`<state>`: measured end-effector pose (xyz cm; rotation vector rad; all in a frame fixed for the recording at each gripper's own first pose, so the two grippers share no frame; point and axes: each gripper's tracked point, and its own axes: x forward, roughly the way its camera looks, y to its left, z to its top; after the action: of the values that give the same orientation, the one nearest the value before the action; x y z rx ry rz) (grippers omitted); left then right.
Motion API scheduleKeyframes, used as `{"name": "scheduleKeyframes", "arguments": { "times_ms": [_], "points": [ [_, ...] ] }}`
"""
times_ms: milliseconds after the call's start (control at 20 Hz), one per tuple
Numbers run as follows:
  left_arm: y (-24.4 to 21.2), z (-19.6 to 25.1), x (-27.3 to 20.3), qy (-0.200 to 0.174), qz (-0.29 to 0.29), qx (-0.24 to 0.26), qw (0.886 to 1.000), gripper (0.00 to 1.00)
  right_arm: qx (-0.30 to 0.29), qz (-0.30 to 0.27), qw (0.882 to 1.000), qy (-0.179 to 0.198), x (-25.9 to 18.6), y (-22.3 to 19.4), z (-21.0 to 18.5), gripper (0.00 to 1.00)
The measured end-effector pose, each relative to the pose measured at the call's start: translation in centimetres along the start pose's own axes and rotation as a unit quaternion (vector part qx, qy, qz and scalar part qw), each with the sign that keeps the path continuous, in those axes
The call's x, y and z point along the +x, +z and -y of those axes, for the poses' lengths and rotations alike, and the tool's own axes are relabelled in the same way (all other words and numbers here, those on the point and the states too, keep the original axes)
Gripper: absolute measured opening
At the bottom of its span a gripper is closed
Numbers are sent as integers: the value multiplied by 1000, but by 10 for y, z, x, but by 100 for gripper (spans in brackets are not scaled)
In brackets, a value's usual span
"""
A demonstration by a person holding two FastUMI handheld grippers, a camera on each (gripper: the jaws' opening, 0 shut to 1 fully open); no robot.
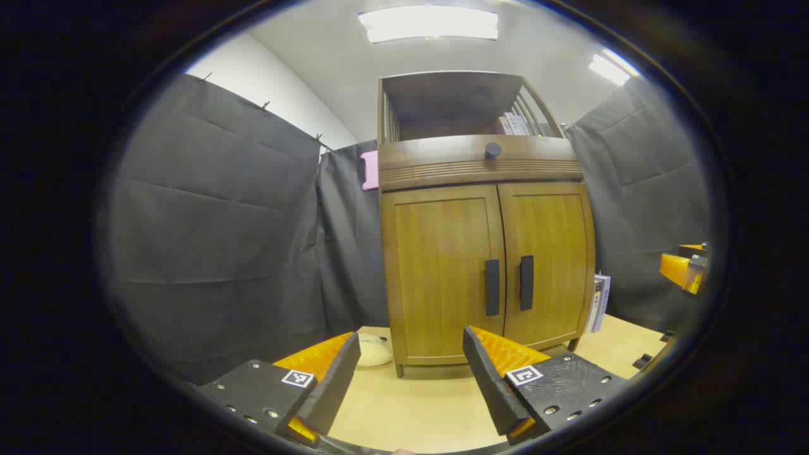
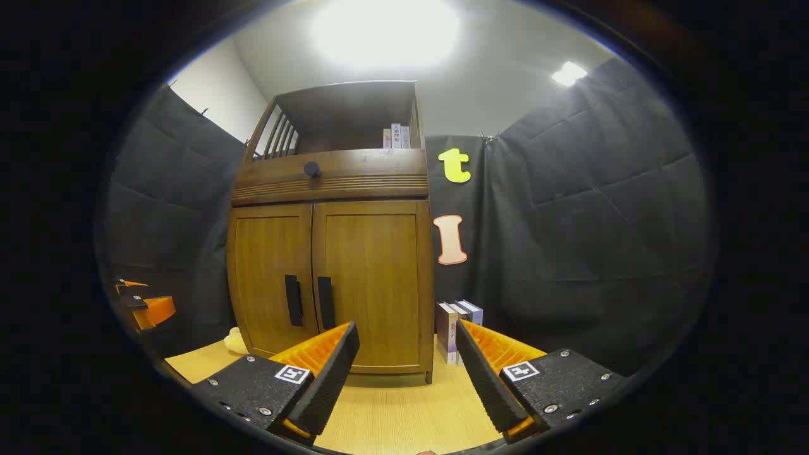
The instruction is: Open the right door of the double-door shoe cabinet with the right hand, and open the left door with the left hand.
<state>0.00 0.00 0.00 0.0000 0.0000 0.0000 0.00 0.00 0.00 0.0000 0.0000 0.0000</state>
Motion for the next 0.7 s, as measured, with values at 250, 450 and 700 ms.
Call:
{"name": "scheduleKeyframes", "arguments": {
  "times_ms": [250, 450, 700],
  "points": [
    [2, -2, -4, 0, 5, 3, 1000, 100, 2, -3, 1000, 3, -1, 0, -1, 92],
    [5, -3, -5, -1, 7, 5, 1000, 100, 3, -3, 1000, 2, -3, 2, -3, 95],
    [12, -4, -8, -4, 14, 8, 1000, 100, 16, -13, 1000, 0, -5, 3, -3, 92]
  ]
}}
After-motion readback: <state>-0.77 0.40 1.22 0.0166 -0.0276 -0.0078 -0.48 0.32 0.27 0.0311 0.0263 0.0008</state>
